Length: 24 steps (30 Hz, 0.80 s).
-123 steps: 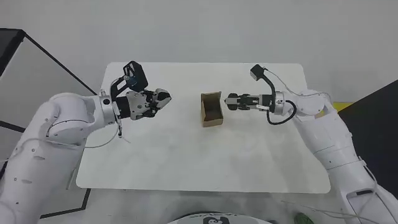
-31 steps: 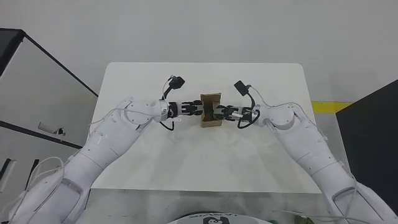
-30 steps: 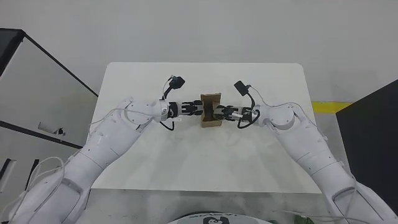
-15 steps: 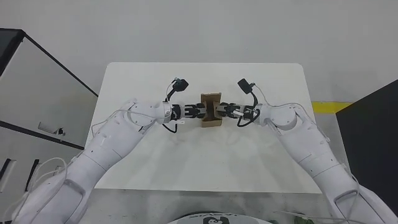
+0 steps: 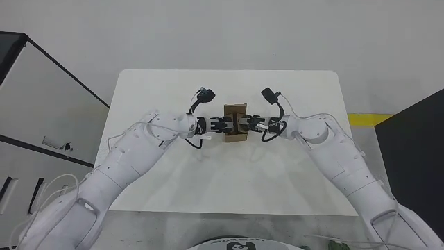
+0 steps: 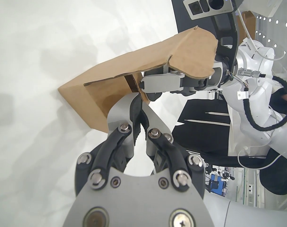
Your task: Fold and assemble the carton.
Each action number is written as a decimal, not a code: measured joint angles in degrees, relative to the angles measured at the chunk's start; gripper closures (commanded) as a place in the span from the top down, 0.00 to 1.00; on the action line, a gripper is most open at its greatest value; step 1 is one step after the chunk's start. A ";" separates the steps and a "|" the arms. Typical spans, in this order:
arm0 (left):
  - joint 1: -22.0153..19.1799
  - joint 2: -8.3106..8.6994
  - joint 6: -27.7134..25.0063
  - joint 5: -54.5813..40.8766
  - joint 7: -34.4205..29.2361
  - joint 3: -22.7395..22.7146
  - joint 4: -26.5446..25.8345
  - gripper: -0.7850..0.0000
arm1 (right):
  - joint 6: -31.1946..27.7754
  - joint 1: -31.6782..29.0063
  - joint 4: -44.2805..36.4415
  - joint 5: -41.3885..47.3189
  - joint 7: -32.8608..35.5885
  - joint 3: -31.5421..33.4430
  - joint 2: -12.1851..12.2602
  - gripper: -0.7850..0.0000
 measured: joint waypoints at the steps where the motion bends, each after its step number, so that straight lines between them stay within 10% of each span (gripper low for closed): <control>1: -0.10 -0.10 0.24 0.31 -0.03 0.11 0.16 0.00 | 0.11 0.08 -0.11 -0.37 -0.21 -0.09 -0.03 0.00; 24: -0.24 -1.32 0.21 2.37 -0.67 -1.04 1.48 0.00 | 3.66 1.80 -1.03 -5.73 -1.81 -2.36 -1.02 0.00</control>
